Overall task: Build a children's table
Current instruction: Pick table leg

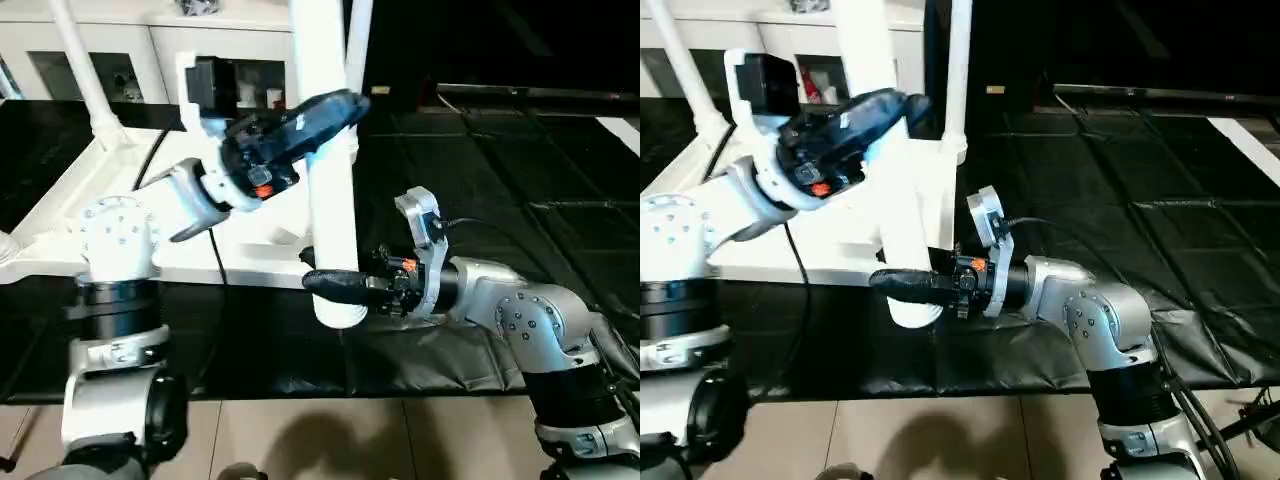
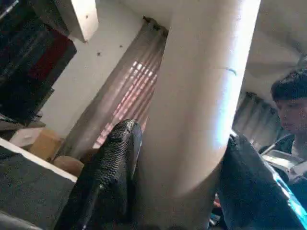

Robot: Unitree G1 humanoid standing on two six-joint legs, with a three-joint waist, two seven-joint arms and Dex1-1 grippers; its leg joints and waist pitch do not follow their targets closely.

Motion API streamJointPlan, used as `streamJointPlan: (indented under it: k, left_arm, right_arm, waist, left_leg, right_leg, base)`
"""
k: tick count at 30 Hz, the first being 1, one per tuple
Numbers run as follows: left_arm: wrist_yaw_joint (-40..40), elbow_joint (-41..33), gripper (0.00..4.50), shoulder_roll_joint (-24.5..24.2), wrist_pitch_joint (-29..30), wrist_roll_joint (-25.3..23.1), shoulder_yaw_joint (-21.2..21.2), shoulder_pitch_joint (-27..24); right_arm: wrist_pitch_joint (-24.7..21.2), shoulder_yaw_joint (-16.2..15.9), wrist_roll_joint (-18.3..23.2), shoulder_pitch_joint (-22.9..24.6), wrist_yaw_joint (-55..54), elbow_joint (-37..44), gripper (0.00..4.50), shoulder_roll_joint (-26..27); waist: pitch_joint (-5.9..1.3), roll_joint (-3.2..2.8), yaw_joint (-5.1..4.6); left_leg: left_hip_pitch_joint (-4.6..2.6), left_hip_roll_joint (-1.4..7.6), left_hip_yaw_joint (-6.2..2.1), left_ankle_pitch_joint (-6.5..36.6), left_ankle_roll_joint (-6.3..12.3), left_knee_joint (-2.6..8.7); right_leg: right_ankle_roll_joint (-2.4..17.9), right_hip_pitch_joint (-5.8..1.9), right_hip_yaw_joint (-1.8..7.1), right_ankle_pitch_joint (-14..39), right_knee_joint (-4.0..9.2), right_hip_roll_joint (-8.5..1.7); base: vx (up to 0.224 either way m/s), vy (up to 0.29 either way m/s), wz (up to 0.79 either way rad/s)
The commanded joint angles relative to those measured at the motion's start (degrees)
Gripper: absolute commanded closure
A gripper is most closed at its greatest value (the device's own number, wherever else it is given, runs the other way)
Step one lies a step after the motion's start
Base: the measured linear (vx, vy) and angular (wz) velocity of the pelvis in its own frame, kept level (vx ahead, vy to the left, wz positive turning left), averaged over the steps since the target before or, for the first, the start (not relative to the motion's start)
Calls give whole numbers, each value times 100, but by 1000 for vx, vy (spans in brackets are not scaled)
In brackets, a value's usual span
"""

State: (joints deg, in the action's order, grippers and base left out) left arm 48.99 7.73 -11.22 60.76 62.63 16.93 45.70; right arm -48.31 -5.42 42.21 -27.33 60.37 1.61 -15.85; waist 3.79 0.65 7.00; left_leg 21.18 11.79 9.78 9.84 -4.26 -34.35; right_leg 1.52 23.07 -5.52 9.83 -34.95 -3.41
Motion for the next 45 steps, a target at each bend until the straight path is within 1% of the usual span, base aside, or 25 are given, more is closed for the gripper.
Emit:
streamJointPlan:
  k: [1, 2, 3, 4, 5, 6, 9, 10, 13, 14, 15, 16, 18, 19, 21, 24, 26, 30, 31, 34, 36, 37, 43, 44, 45]
  left_arm:
    - [-173, 123, 240, -11, -140, -57, 73, 125]
    - [-275, 140, 240, -14, -317, -265, 17, 148]
    - [-295, 142, 243, -13, -352, -306, 5, 152]
    - [-397, 169, 245, 5, -478, -428, -14, 167]
    - [-462, 184, 245, 22, -552, -493, -24, 174]
    - [-555, 201, 250, 36, -622, -566, -25, 184]
    - [-1182, 264, 263, -15, -1155, -1350, -290, 218]
    - [-1232, 237, 266, -61, -1236, -1497, -382, 203]
    - [-1721, 190, 268, -171, -1358, -1929, -524, 235]
    - [-1800, 169, 269, -162, -1391, -1988, -530, 242]
    - [-1828, 163, 269, -154, -1406, -2007, -530, 244]
    - [-1923, 104, 269, -159, -1461, -2128, -586, 234]
    - [-2116, 6, 269, -148, -1481, -2282, -660, 213]
    - [-2204, -60, 269, -130, -1498, -2349, -696, 201]
    - [-2370, -209, 270, -33, -1532, -2400, -730, 159]
    - [-2489, -301, 270, 62, -1543, -2408, -754, 118]
    - [-2519, -377, 270, 85, -1539, -2441, -806, 90]
    - [-2547, -426, 270, 180, -1544, -2470, -861, 59]
    - [-2571, -437, 270, 203, -1586, -2608, -987, 39]
    - [-2587, -454, 270, 221, -1633, -2697, -1076, 36]
    - [-2615, -450, 270, 231, -1702, -2785, -1146, 40]
    - [-2649, -441, 270, 235, -1808, -2918, -1253, 35]
    - [-2753, -534, 270, 263, -1913, -3079, -1371, 11]
    - [-2780, -554, 270, 287, -1924, -3095, -1374, 12]
    - [-2791, -576, 270, 304, -1938, -3120, -1399, 6]
  right_arm:
    - [196, 122, -195, -16, -250, -20, 190, 1]
    - [314, 270, -214, -37, -459, -94, 190, 104]
    - [337, 299, -217, -41, -498, -108, 135, 124]
    - [353, 370, -221, -59, -603, -158, 121, 145]
    - [346, 406, -214, -66, -649, -183, 121, 146]
    - [408, 417, -259, -65, -692, -186, 119, 140]
    - [477, 566, -186, 8, -781, -94, 82, 120]
    - [560, 575, -241, 29, -818, -61, 78, 109]
    - [625, 750, -286, 40, -1136, 60, 58, 72]
    - [589, 808, -242, 35, -1186, 70, 38, 64]
    - [582, 827, -227, 33, -1199, 72, 38, 60]
    - [589, 954, -232, 14, -1390, 13, 29, 81]
    - [624, 1133, -313, -16, -1717, -107, 29, 127]
    - [567, 1203, -322, -44, -1837, -181, 29, 131]
    - [402, 1195, -331, -54, -1852, -258, 22, 6]
    - [315, 1052, -336, -50, -1661, -280, 22, -136]
    - [267, 1041, -322, -85, -1706, -299, 22, -120]
    - [130, 1028, -255, -175, -1783, -376, 22, -93]
    - [21, 965, -255, -278, -1842, -450, 22, -42]
    - [-46, 892, -270, -360, -1814, -481, 22, -25]
    - [-65, 853, -291, -420, -1816, -526, 22, -3]
    - [-76, 805, -341, -495, -1870, -613, 22, 53]
    - [-229, 708, -386, -583, -2164, -597, 22, 293]
    - [-260, 674, -398, -595, -2279, -594, 40, 405]
    - [-299, 659, -419, -610, -2440, -648, 50, 544]
  waist:
    - [-454, -37, 16]
    - [-453, -28, 8]
    - [-455, -24, 5]
    - [-459, -27, 0]
    - [-453, 3, -6]
    - [-453, -3, -7]
    - [-460, 23, 6]
    - [-467, -9, 13]
    - [-474, -38, 3]
    - [-476, -28, 2]
    - [-477, -20, -4]
    - [-472, 46, -3]
    - [-470, 20, -8]
    - [-470, 82, 0]
    - [-461, 68, -14]
    - [-458, 107, 5]
    - [-457, 90, 4]
    - [-464, 103, -12]
    - [-458, 75, -18]
    - [-458, 108, -25]
    - [-466, 97, -23]
    - [-471, 129, -29]
    - [-471, 117, -33]
    - [-467, 128, -35]
    - [-462, 169, -42]
  left_leg:
    - [-46, 116, -36, 855, -73, 362]
    - [-49, 113, -38, 859, -79, 366]
    - [-51, 117, -41, 871, -83, 372]
    - [-52, 117, -39, 880, -95, 368]
    - [-52, 120, -42, 877, -104, 373]
    - [-56, 116, -38, 876, -104, 368]
    - [-52, 120, -38, 821, -104, 370]
    - [-53, 133, -48, 800, -97, 376]
    - [-51, 125, -48, 762, -110, 369]
    - [-50, 129, -50, 761, -116, 369]
    - [-49, 121, -45, 746, -99, 363]
    - [-38, 119, -41, 711, -84, 367]
    - [-46, 116, -32, 711, -78, 359]
    - [-44, 124, -33, 658, -70, 364]
    - [-56, 135, -28, 737, -92, 362]
    - [-28, 113, -15, 691, -54, 347]
    - [-27, 110, -18, 661, -17, 346]
    - [-27, 108, -18, 635, -11, 341]
    - [-28, 103, -21, 622, -6, 340]
    - [-26, 106, -17, 664, -7, 341]
    - [-28, 115, -22, 629, -14, 341]
    - [-30, 118, -21, 618, -11, 343]
    - [-33, 131, -22, 574, -58, 347]
    - [-30, 127, -19, 560, -69, 348]
    - [-29, 129, -16, 560, -69, 356]
  right_leg:
    - [596, -351, 315, 1636, 458, -448]
    - [574, -345, 313, 1658, 474, -447]
    - [575, -347, 309, 1679, 477, -452]
    - [579, -346, 308, 1681, 472, -452]
    - [532, -353, 309, 1681, 465, -441]
    - [510, -350, 313, 1691, 469, -443]
    - [431, -360, 317, 1640, 465, -445]
    - [412, -355, 321, 1567, 450, -445]
    - [462, -356, 317, 1371, 436, -438]
    - [494, -363, 317, 1319, 424, -438]
    - [551, -366, 312, 1254, 422, -435]
    - [589, -378, 313, 1294, 407, -448]
    - [603, -360, 316, 1375, 428, -451]
    - [623, -363, 314, 1390, 402, -460]
    - [653, -353, 314, 1477, 420, -465]
    - [585, -377, 319, 1504, 433, -463]
    - [557, -364, 315, 1513, 437, -462]
    - [591, -365, 309, 1466, 432, -449]
    - [594, -355, 309, 1513, 432, -449]
    - [540, -362, 309, 1554, 450, -445]
    - [546, -362, 311, 1475, 438, -449]
    - [553, -358, 313, 1449, 428, -447]
    - [624, -357, 323, 1301, 403, -465]
    - [621, -354, 324, 1301, 398, -463]
    - [610, -350, 326, 1330, 407, -463]
  base:
    - [0, 0, 0]
    - [0, 0, 0]
    - [0, 0, 0]
    - [0, 0, 0]
    - [0, 0, 0]
    - [0, 0, 0]
    - [0, 0, 0]
    - [0, 0, 0]
    - [0, 0, 0]
    - [0, 0, 0]
    - [0, 0, 0]
    - [0, 0, 0]
    - [0, 0, 0]
    - [0, 0, 0]
    - [0, 0, 0]
    - [0, 0, 0]
    - [0, 0, 0]
    - [0, 0, 0]
    - [0, 0, 0]
    - [0, 0, 0]
    - [0, 0, 0]
    - [0, 0, 0]
    - [0, 0, 0]
    - [0, 0, 0]
    - [0, 0, 0]
